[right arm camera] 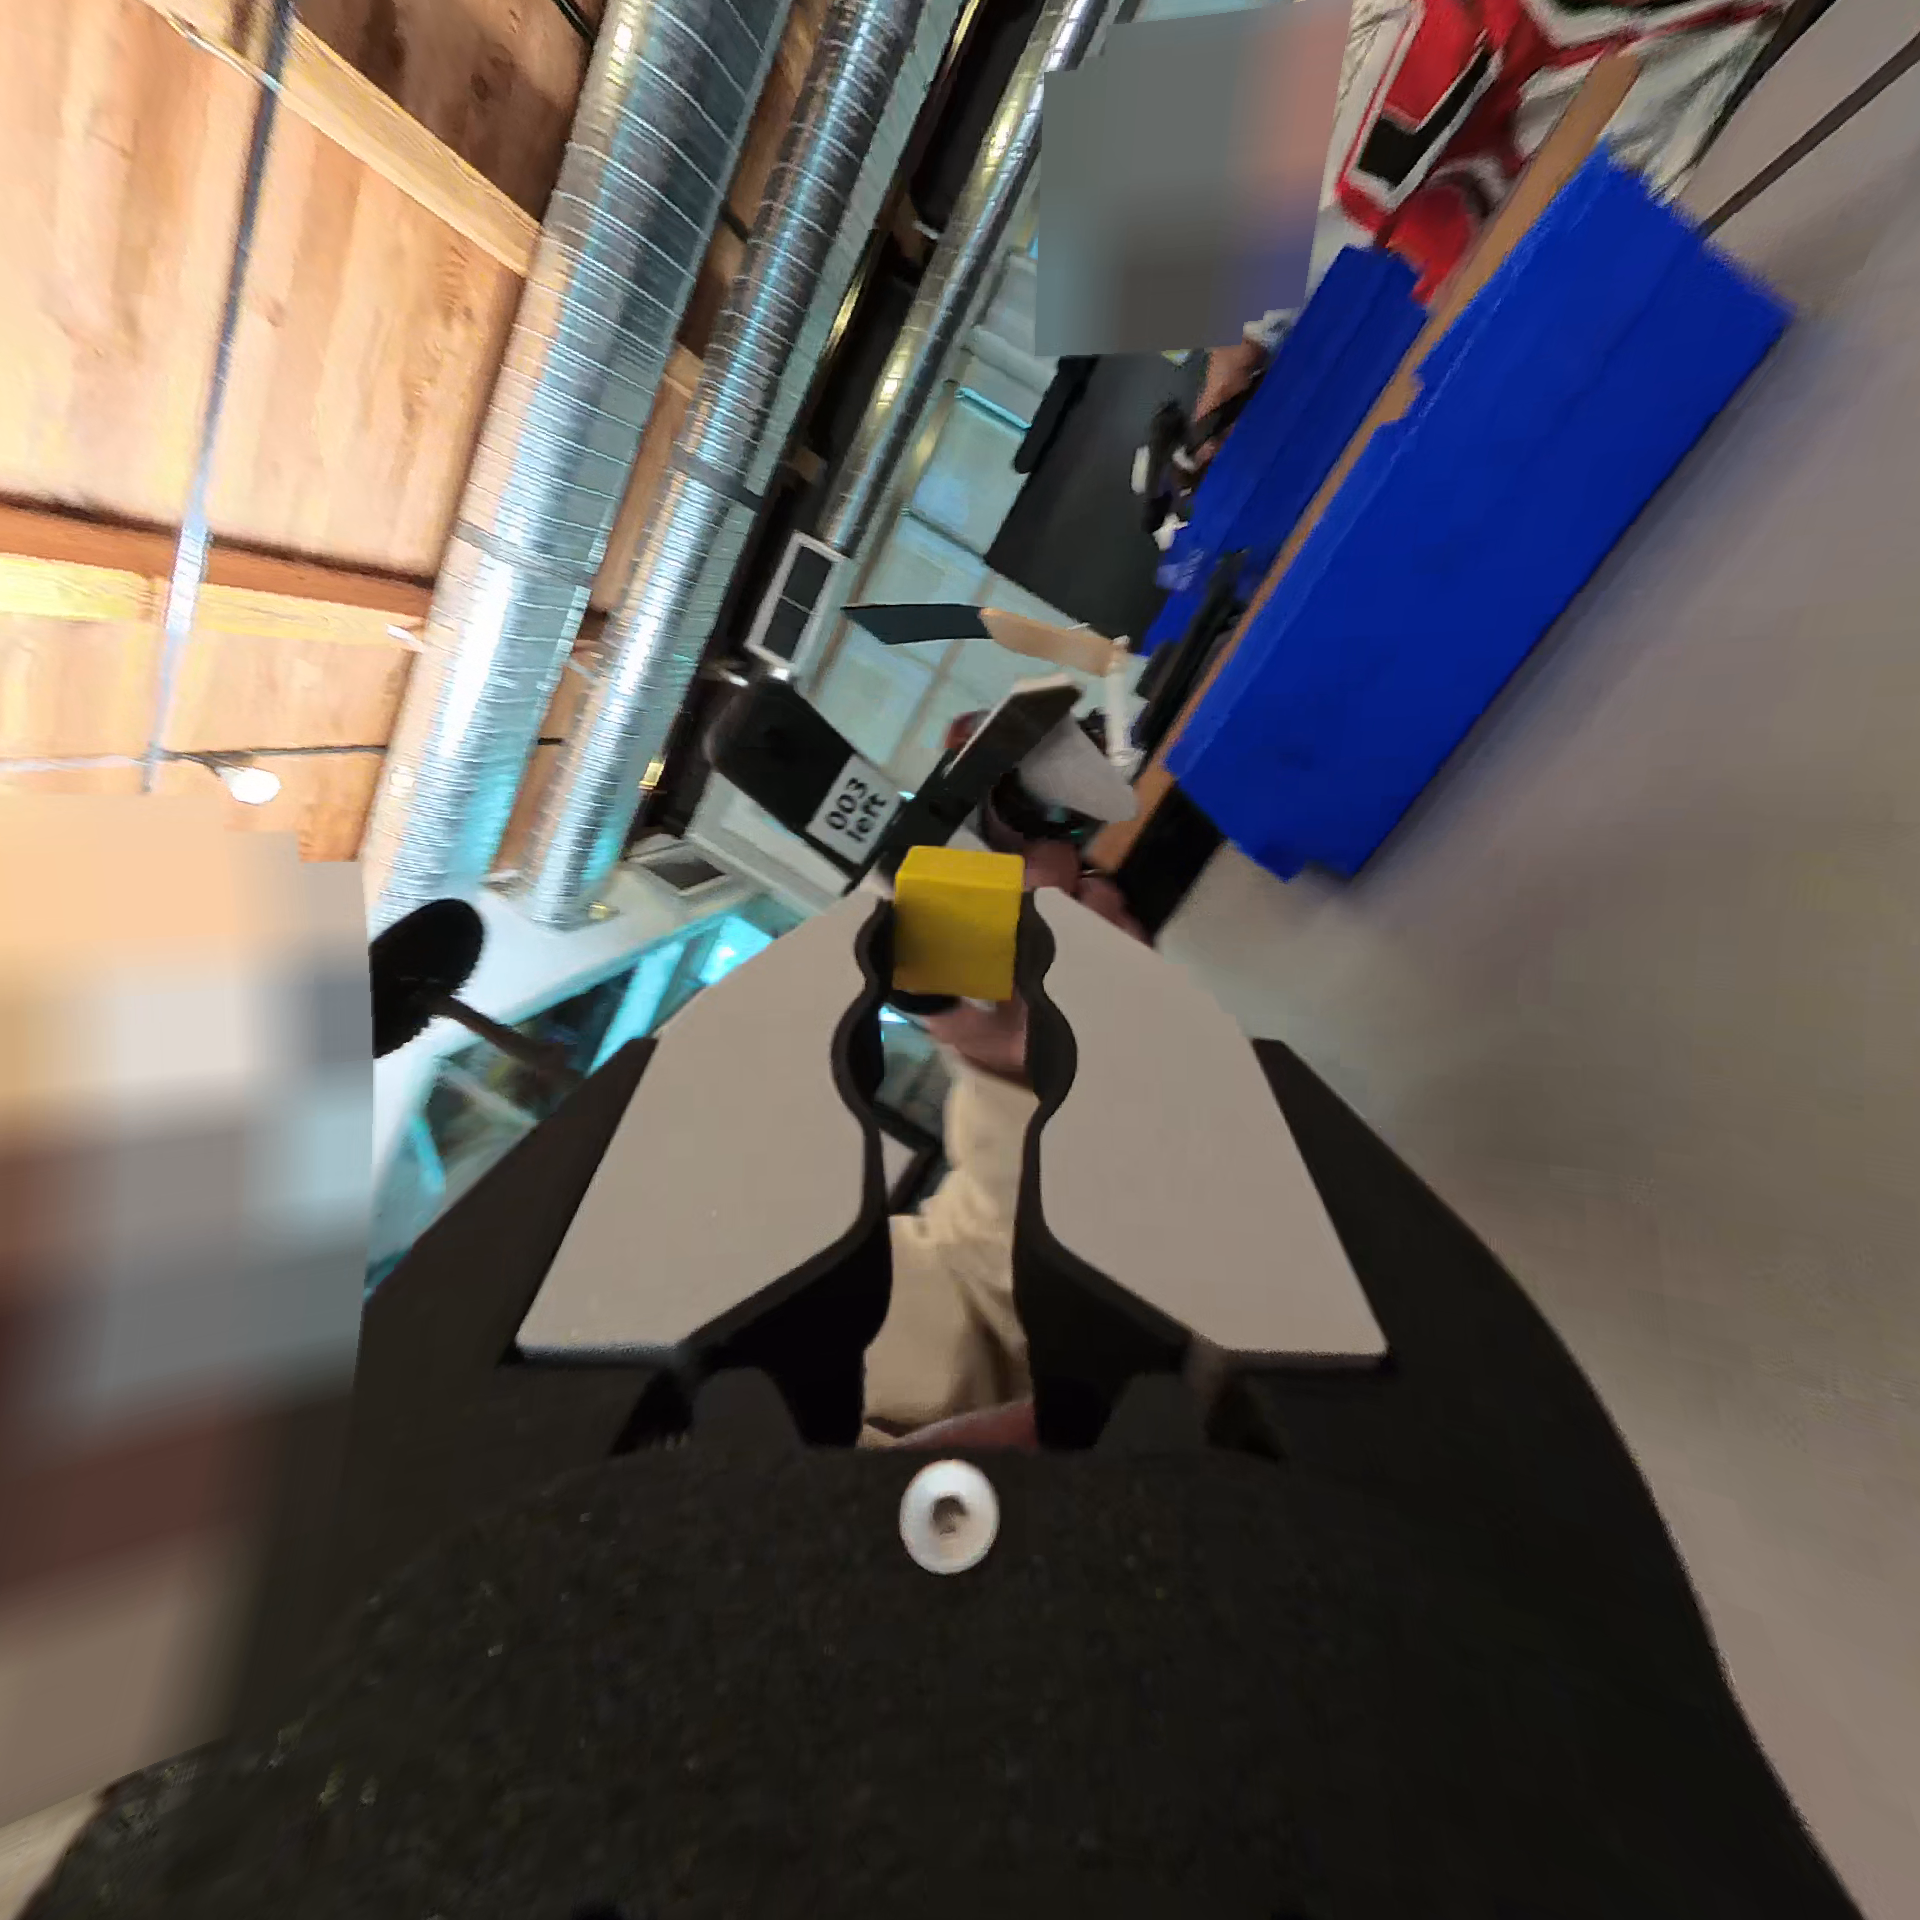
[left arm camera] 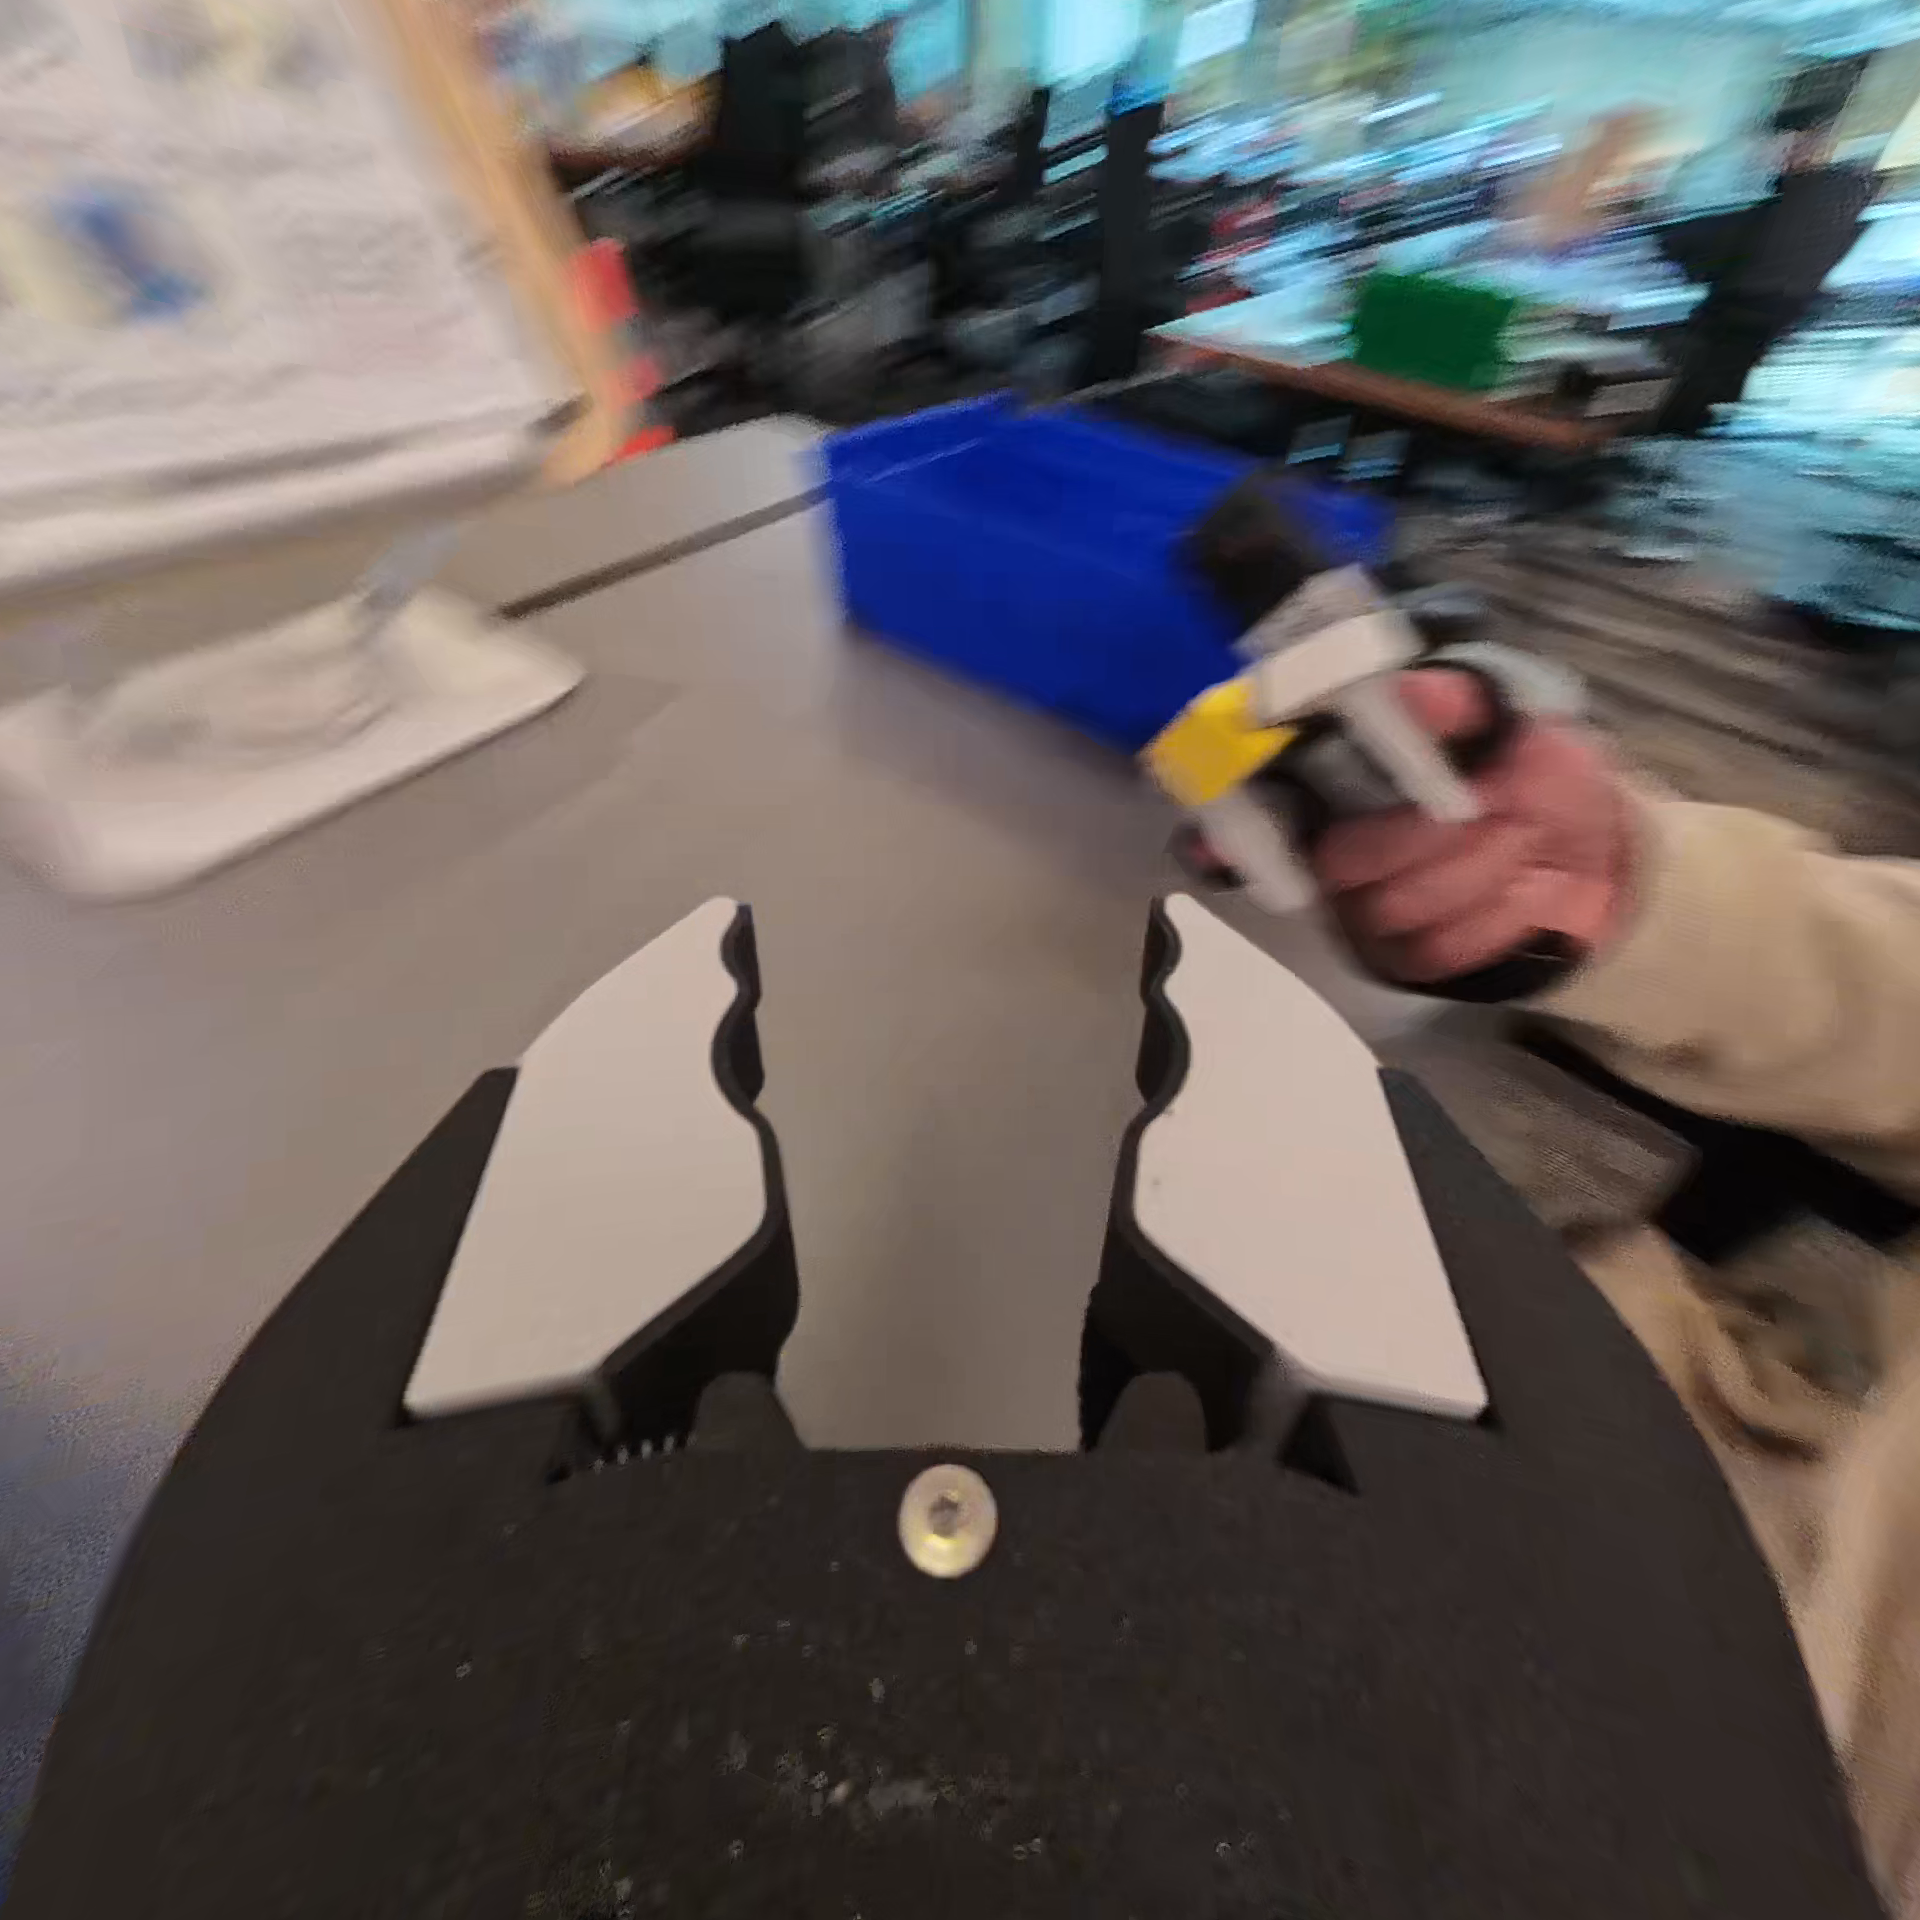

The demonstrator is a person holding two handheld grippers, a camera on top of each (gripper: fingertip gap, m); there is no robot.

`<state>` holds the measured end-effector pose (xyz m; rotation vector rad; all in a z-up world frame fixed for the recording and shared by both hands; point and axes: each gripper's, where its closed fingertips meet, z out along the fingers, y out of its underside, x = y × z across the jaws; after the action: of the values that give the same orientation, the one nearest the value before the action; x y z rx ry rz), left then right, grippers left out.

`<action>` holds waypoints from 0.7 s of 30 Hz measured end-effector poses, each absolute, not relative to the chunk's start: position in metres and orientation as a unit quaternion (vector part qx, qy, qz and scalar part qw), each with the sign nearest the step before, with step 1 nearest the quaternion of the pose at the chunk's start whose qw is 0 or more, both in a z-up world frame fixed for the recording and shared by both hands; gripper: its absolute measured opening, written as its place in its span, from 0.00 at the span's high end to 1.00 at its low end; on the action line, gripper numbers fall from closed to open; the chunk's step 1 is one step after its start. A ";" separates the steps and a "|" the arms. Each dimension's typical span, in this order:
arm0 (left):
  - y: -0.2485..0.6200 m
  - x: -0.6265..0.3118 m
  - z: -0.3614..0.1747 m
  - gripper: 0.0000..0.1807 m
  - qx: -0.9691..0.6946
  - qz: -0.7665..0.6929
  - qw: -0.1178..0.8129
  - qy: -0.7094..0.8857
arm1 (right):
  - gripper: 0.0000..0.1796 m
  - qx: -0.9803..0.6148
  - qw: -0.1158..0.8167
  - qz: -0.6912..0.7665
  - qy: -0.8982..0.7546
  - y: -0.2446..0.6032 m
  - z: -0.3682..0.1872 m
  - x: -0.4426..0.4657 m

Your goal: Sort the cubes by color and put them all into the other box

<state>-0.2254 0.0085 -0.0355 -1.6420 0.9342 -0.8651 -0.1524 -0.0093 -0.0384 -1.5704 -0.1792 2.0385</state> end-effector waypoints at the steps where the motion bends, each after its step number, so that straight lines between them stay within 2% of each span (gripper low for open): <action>1: 0.019 -0.243 -0.050 0.63 -0.730 -0.312 0.506 0.337 | 0.88 -0.597 0.296 0.742 -0.073 -0.008 -0.042 -0.149; 3: 0.023 -0.268 -0.077 0.64 -0.781 -0.262 0.498 0.271 | 0.88 -0.610 0.327 0.717 -0.084 -0.007 -0.047 -0.143; 7: 0.000 -0.267 -0.103 0.64 -0.774 -0.328 0.467 0.274 | 0.88 -0.638 0.356 0.674 -0.109 -0.010 -0.058 -0.144; 10: -0.005 -0.269 -0.111 0.65 -0.773 -0.336 0.460 0.281 | 0.88 -0.643 0.401 0.635 -0.153 -0.012 -0.039 -0.133; 13: -0.008 -0.268 -0.107 0.65 -0.764 -0.335 0.468 0.292 | 0.88 -0.672 0.515 0.495 -0.196 0.010 0.001 -0.068; 15: -0.008 -0.266 -0.105 0.65 -0.761 -0.324 0.473 0.304 | 0.88 -0.726 0.561 0.362 -0.164 0.047 0.015 0.005; 18: -0.008 -0.261 -0.103 0.65 -0.757 -0.315 0.476 0.317 | 0.88 -0.818 0.522 0.205 -0.129 0.113 -0.004 0.101; 21: -0.007 -0.253 -0.104 0.65 -0.755 -0.314 0.473 0.328 | 0.87 -0.895 0.388 0.176 -0.134 0.171 -0.068 0.135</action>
<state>-0.2529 -0.0074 -0.1039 -1.8489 0.8030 -0.7681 0.1353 0.1710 -0.0678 -2.2762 -0.3411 0.4478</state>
